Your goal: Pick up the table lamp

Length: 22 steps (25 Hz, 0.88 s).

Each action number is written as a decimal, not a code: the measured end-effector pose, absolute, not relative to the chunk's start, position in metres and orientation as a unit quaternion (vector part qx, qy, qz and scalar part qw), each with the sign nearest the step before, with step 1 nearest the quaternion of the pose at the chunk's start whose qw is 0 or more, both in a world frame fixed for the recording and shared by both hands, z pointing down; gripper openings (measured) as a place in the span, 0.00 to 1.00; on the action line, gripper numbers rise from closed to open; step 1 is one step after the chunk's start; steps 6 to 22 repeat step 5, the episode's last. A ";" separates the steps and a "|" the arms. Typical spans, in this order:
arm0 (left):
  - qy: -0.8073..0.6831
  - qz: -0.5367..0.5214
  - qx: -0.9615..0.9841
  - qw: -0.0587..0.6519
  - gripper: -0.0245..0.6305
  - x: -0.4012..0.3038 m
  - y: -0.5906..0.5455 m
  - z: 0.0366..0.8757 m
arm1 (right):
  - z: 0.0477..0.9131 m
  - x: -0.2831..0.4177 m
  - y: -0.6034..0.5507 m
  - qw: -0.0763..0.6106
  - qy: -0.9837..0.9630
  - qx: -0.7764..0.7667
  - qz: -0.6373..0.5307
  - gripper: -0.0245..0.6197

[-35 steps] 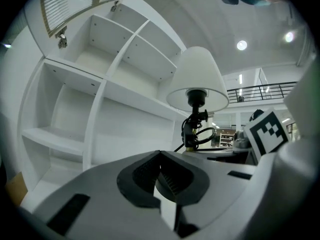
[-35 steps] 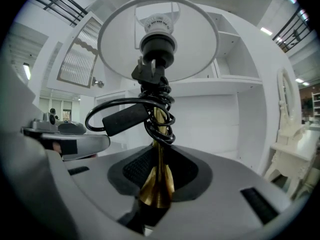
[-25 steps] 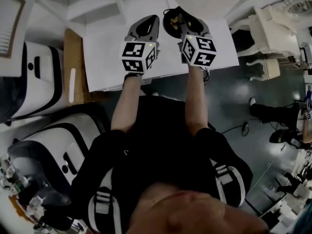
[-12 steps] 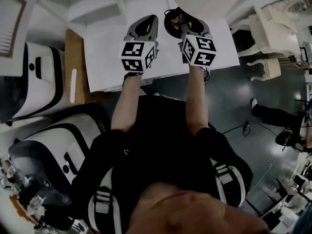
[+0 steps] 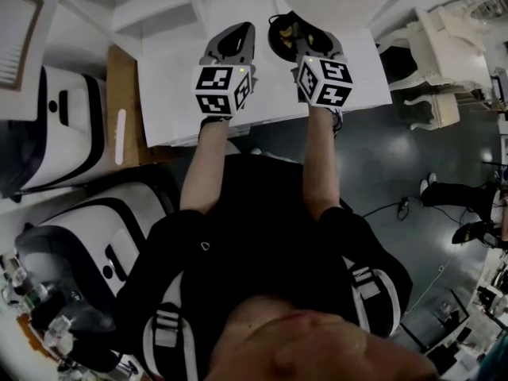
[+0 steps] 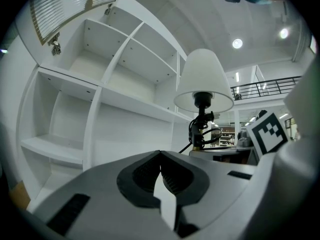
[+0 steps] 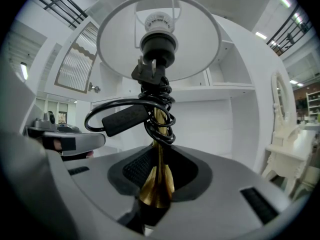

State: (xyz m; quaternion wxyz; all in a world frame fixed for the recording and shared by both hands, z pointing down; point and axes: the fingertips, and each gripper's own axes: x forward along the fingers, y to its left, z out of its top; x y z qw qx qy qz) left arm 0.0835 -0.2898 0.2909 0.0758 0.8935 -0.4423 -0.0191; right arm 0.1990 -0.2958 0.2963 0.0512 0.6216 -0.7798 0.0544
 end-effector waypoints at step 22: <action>-0.440 -0.011 0.895 0.079 0.05 0.087 -0.286 0.297 | 0.302 0.201 -0.292 0.053 -0.779 0.622 0.058 0.20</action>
